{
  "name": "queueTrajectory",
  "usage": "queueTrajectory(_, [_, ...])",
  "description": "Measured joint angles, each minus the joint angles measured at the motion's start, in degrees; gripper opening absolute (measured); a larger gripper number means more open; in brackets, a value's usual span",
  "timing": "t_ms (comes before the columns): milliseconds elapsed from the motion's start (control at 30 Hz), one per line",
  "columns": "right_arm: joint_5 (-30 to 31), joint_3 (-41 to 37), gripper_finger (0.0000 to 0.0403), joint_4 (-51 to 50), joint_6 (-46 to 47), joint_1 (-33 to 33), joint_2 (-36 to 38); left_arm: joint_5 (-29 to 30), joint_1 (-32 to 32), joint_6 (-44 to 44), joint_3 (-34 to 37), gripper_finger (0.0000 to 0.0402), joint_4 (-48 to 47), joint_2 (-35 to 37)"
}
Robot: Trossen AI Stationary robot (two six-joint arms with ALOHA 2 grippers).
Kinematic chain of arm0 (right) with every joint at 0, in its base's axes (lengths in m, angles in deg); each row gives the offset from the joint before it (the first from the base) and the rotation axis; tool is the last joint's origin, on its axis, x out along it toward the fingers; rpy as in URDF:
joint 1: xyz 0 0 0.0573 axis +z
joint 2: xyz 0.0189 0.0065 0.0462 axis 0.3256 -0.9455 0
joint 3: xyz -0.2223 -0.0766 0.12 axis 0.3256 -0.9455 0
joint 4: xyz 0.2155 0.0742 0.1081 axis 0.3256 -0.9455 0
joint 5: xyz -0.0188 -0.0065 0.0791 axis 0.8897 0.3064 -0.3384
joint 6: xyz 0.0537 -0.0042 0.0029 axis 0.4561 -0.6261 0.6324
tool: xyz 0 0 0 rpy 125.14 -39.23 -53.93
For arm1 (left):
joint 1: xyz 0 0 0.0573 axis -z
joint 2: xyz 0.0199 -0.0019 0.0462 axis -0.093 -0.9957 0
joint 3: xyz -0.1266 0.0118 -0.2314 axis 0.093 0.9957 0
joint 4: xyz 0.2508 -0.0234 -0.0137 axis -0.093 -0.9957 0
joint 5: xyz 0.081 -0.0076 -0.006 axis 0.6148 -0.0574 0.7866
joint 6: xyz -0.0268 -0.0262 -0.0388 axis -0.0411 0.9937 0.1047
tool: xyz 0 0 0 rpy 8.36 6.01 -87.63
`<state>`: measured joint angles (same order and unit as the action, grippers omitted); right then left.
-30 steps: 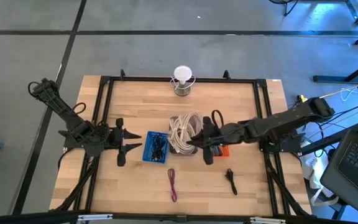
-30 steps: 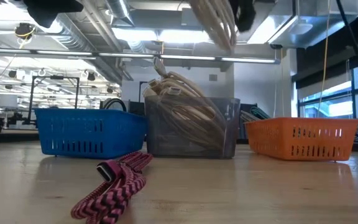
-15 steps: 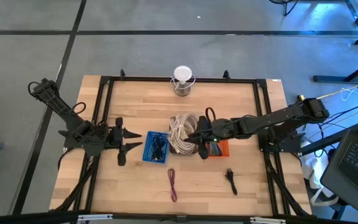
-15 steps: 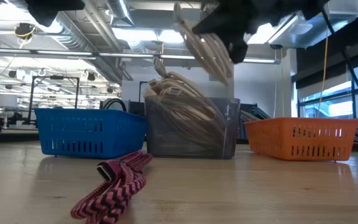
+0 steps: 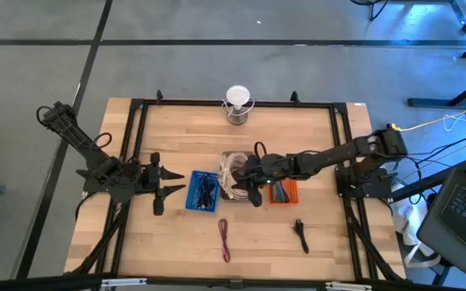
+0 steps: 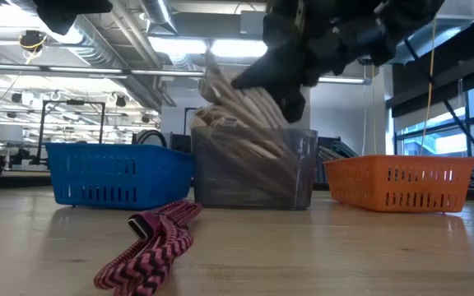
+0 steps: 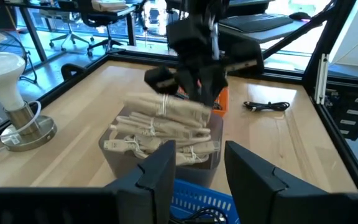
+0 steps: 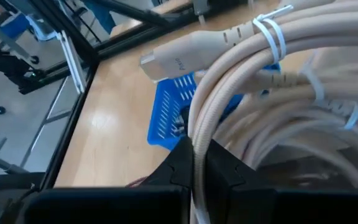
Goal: Pick & Place USB Port
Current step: Put the brown HDMI cable into the black bin
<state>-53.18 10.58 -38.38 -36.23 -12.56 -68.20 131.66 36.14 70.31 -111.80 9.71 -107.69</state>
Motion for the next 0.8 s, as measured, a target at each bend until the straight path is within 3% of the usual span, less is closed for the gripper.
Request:
queueTrajectory(433, [-2.35, 0.09, 0.0017, 2.16, 2.02, -1.93, -4.33, -0.04, 0.0, 0.02, 0.0, 0.0129, 0.01, 0.0])
queueTrajectory(800, [-2.3, 0.07, 0.0151, 2.06, 4.67, -1.95, -4.05, -0.3, -0.01, 0.04, 0.01, 0.0129, 0.02, 0.0])
